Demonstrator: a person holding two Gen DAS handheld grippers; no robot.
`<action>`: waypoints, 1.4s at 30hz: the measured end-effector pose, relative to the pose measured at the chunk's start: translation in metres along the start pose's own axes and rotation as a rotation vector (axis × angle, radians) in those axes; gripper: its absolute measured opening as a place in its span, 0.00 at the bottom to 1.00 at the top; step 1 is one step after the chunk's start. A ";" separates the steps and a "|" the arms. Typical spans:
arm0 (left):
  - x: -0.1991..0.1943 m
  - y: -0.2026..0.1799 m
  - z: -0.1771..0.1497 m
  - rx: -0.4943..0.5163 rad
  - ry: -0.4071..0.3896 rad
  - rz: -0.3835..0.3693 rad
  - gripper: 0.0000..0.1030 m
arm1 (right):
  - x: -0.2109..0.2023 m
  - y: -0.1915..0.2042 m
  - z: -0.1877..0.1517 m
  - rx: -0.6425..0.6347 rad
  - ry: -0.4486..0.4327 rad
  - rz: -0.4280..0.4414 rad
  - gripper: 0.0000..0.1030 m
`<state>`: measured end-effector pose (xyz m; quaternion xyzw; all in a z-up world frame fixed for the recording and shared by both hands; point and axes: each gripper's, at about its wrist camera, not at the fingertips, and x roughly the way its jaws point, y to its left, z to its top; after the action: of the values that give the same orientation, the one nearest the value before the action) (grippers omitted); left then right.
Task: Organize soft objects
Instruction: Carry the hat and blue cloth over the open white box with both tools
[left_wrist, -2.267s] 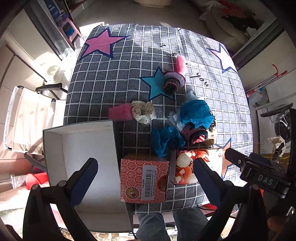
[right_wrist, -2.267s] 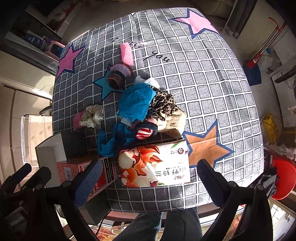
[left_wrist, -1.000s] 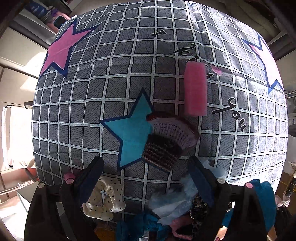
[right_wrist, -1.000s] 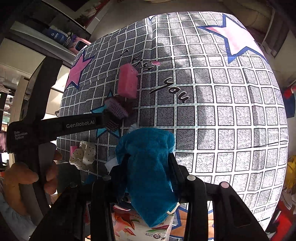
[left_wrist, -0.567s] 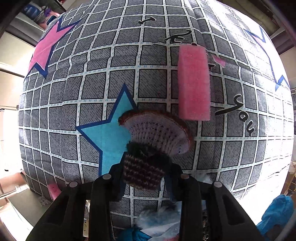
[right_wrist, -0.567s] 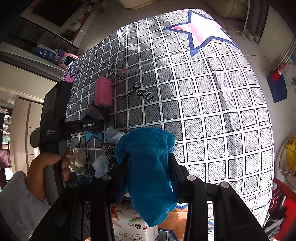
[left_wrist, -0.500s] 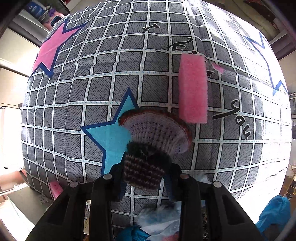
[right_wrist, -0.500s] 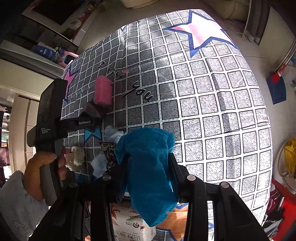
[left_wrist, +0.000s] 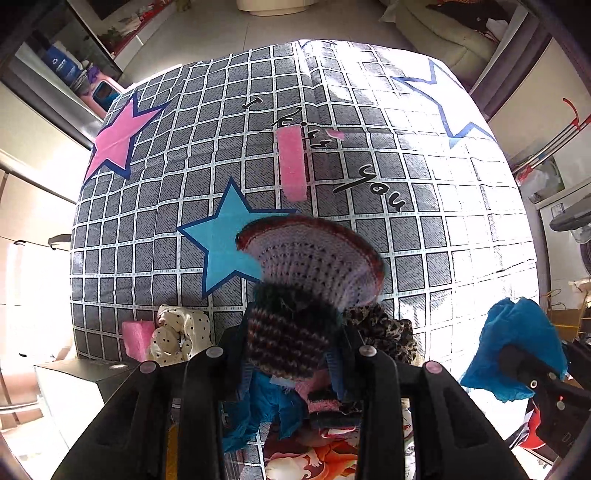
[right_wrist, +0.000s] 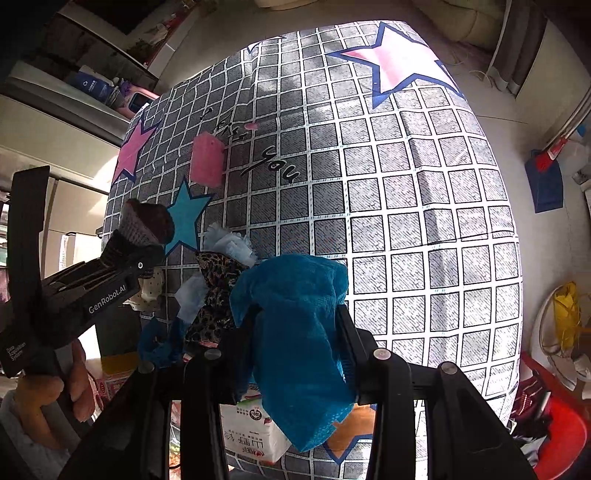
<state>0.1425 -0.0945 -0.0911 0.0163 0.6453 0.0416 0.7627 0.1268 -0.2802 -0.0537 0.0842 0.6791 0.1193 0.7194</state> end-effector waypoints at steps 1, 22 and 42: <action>-0.003 -0.001 -0.006 0.008 -0.002 -0.005 0.35 | -0.001 0.000 -0.002 -0.008 0.002 -0.006 0.40; -0.068 0.001 -0.182 0.209 0.016 -0.136 0.35 | -0.003 0.041 -0.145 -0.049 0.095 -0.064 0.40; -0.124 0.138 -0.243 0.010 -0.127 -0.087 0.35 | -0.016 0.185 -0.172 -0.273 0.014 -0.039 0.40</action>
<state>-0.1227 0.0254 0.0011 -0.0055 0.5960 0.0039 0.8029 -0.0560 -0.1148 0.0034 -0.0283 0.6629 0.1972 0.7217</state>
